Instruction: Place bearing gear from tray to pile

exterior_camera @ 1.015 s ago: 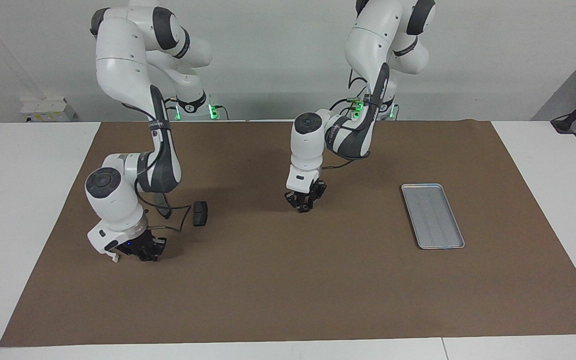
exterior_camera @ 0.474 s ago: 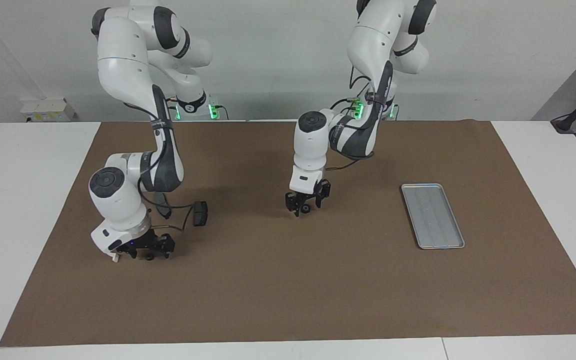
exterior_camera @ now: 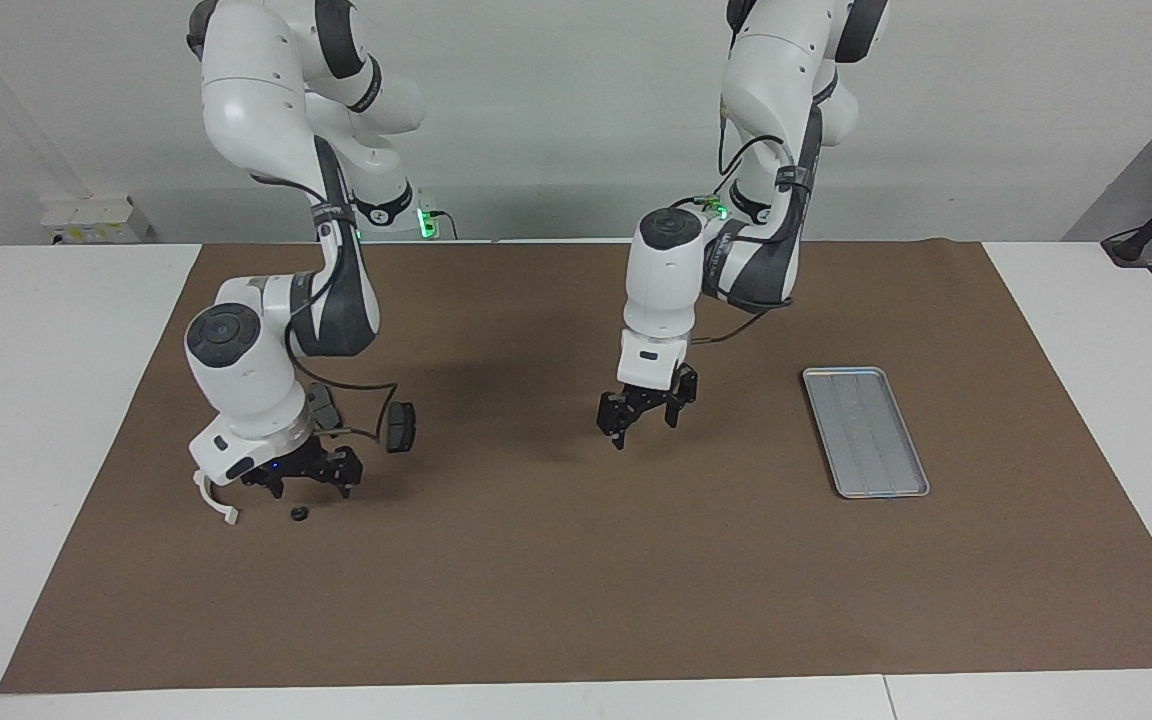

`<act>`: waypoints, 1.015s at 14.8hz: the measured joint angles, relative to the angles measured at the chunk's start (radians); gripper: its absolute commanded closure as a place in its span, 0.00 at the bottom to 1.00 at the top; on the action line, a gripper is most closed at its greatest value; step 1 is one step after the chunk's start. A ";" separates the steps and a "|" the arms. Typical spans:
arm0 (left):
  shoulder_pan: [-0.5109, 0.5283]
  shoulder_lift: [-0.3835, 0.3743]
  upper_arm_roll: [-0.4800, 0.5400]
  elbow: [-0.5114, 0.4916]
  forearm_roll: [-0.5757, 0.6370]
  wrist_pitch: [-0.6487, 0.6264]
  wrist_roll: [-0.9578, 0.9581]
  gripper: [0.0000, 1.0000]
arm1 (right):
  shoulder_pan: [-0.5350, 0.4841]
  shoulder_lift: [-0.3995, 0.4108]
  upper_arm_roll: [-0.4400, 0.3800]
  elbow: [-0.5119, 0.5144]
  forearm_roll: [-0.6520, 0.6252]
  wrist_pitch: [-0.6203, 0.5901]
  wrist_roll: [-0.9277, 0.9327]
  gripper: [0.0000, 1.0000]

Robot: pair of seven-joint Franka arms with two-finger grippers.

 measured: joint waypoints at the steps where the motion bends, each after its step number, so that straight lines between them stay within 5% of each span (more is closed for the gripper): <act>1: 0.026 -0.040 0.000 0.006 0.000 -0.054 0.064 0.00 | 0.024 -0.019 0.001 0.008 0.000 -0.039 0.050 0.00; 9: 0.344 -0.400 0.012 0.008 -0.057 -0.422 0.818 0.00 | 0.283 -0.083 0.012 0.014 0.005 -0.141 0.619 0.00; 12: 0.483 -0.429 0.017 0.003 -0.112 -0.452 1.070 0.00 | 0.342 -0.083 0.042 0.014 0.038 -0.140 0.785 0.00; 15: 0.513 -0.414 0.010 0.000 -0.141 -0.475 1.128 0.00 | 0.407 -0.082 0.048 0.013 0.041 -0.127 0.880 0.00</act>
